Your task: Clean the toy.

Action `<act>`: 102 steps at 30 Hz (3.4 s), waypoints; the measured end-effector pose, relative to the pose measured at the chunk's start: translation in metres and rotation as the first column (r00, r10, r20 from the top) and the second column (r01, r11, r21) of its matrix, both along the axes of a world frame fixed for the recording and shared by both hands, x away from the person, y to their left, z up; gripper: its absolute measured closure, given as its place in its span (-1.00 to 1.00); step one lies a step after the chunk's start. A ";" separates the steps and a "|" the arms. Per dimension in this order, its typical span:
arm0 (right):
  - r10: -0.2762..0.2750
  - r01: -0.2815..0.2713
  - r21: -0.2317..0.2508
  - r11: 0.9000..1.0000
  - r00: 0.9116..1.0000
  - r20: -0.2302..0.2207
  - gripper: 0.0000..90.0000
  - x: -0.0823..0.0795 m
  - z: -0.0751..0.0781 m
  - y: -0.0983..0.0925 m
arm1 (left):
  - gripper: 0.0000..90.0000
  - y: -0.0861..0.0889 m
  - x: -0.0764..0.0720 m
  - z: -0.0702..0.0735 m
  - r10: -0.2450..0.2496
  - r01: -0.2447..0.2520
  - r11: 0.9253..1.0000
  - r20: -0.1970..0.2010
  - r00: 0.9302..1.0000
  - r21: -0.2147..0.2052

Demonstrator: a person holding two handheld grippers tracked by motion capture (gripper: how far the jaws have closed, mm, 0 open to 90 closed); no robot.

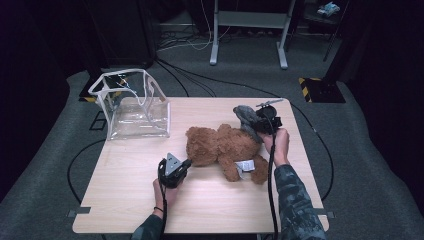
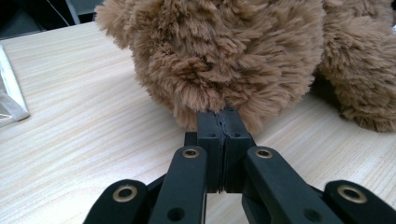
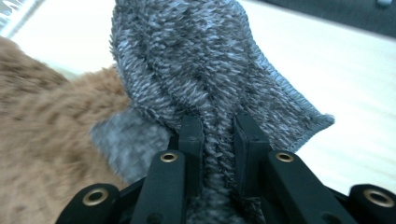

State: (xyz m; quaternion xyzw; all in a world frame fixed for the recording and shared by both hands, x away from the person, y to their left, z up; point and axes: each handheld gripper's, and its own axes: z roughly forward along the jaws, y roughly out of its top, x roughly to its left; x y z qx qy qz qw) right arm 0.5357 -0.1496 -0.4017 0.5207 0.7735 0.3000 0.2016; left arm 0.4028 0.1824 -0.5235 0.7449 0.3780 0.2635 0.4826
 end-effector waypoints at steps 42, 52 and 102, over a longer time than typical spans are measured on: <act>0.046 -0.049 -0.030 0.998 0.995 -0.088 0.71 0.016 -0.028 -0.003 | 0.97 -0.002 0.000 0.000 0.007 -0.007 1.000 0.007 1.000 0.013; -0.064 0.051 -0.106 0.993 0.990 -0.128 0.71 0.022 -0.046 -0.008 | 0.98 -0.002 0.000 0.000 0.005 -0.005 1.000 0.008 1.000 0.010; -0.149 0.133 -0.111 0.985 0.977 -0.153 0.69 -0.016 -0.052 -0.055 | 0.97 -0.002 0.000 0.000 0.007 -0.007 1.000 0.007 1.000 0.023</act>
